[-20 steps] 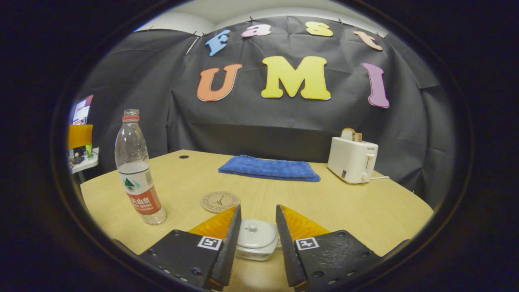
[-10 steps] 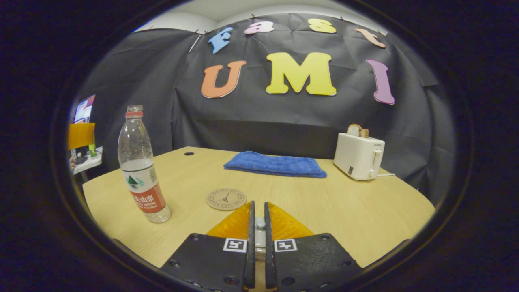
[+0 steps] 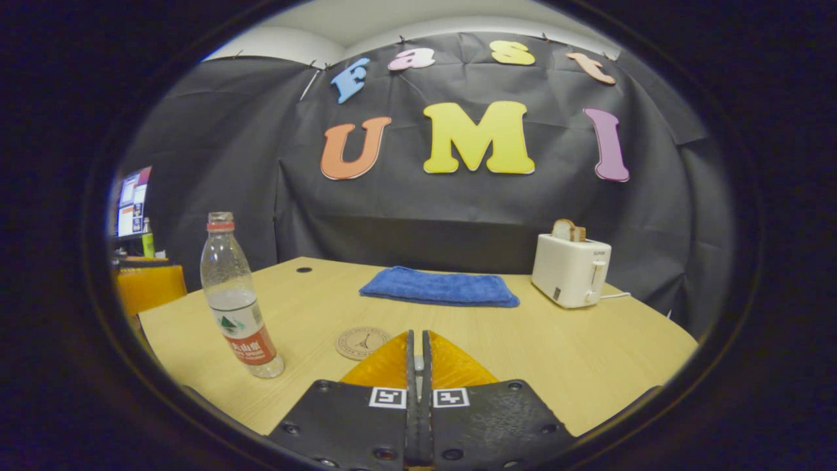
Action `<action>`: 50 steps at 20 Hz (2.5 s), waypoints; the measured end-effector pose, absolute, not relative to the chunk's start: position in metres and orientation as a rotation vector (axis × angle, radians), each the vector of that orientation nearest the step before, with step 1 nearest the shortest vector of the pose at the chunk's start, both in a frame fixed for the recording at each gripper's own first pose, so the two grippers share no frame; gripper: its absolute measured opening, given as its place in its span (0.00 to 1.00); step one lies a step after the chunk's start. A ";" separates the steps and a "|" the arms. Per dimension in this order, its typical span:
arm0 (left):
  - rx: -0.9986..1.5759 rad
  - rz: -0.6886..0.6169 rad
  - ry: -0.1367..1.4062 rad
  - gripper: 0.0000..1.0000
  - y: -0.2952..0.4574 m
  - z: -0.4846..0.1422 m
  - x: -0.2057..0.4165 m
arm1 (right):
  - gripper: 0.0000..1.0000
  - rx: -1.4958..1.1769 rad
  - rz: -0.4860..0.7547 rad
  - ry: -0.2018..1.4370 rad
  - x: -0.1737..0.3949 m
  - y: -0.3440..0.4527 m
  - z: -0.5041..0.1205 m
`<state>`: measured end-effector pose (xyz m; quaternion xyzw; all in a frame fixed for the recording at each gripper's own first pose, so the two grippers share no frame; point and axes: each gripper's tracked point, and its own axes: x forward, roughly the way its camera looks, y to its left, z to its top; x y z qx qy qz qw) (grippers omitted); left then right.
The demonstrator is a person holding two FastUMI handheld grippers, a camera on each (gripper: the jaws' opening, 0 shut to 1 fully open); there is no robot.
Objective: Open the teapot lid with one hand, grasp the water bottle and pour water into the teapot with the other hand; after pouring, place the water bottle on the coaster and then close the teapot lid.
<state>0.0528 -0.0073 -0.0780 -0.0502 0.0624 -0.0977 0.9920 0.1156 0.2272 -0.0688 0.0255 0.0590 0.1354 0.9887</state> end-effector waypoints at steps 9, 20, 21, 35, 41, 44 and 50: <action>-0.071 -0.213 0.078 0.99 -0.027 -0.104 0.086 | 0.00 0.039 0.235 0.044 0.076 0.164 -0.040; -0.063 -0.181 0.047 0.96 -0.026 -0.116 0.121 | 0.00 0.001 0.213 0.008 0.055 0.123 -0.041; -0.062 -0.185 0.055 0.92 -0.029 -0.118 0.121 | 0.00 -0.003 0.211 0.008 0.055 0.120 -0.043; 0.377 -0.114 0.077 0.76 -0.044 -0.086 0.108 | 0.00 0.017 0.124 0.046 0.061 0.067 -0.056; 0.750 -0.068 0.095 0.75 -0.042 -0.086 0.103 | 0.00 0.011 0.108 0.066 0.062 0.060 -0.061; 0.893 -0.051 0.100 0.75 -0.042 -0.094 0.103 | 0.00 0.007 0.101 0.065 0.062 0.058 -0.060; 1.169 -0.053 0.095 0.75 -0.050 -0.110 0.096 | 0.00 -0.036 0.103 0.086 0.065 0.061 -0.069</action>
